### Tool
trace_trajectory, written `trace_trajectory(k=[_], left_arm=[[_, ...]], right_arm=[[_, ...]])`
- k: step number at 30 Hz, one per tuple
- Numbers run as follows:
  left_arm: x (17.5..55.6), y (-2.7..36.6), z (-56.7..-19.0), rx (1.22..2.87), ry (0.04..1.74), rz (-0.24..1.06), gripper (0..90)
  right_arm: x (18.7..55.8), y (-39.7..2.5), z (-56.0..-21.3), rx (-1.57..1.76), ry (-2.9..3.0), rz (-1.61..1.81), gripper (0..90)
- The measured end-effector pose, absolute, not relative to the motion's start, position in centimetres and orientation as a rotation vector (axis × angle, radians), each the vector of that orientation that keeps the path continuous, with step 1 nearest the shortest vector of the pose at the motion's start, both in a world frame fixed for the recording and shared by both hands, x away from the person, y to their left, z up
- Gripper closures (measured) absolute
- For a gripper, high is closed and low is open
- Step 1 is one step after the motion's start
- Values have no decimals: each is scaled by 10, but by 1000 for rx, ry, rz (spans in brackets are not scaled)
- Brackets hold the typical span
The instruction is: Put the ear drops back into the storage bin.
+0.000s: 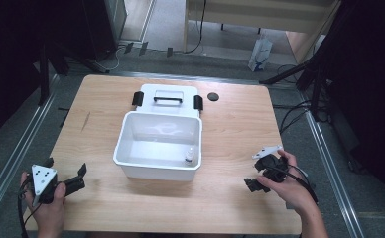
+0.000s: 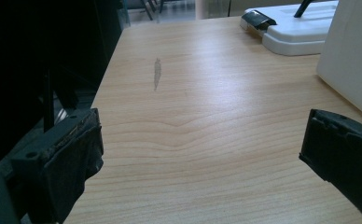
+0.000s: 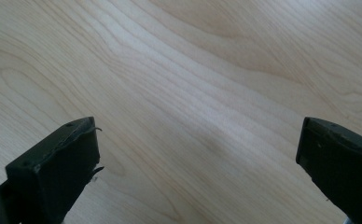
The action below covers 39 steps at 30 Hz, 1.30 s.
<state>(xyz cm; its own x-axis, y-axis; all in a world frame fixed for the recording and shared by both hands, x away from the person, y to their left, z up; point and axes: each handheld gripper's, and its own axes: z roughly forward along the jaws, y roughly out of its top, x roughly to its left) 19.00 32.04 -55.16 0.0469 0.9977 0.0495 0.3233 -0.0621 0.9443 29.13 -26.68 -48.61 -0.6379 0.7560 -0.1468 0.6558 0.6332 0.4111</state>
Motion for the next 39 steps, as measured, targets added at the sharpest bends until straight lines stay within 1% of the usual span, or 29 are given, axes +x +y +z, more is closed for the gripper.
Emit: trace_trajectory(k=[10, 20, 39], left_arm=[[190, 320, -552, 1509, 1392, 1052, 0], [190, 320, -552, 1511, 1391, 1052, 0], [190, 319, -552, 1520, 1388, 1061, 0]], right_arm=[[271, -296, -504, 1219, 2452, 589, 0], [249, -315, -522, 1279, 2352, 695, 0], [208, -349, -539, 1382, 2051, 980, 0]])
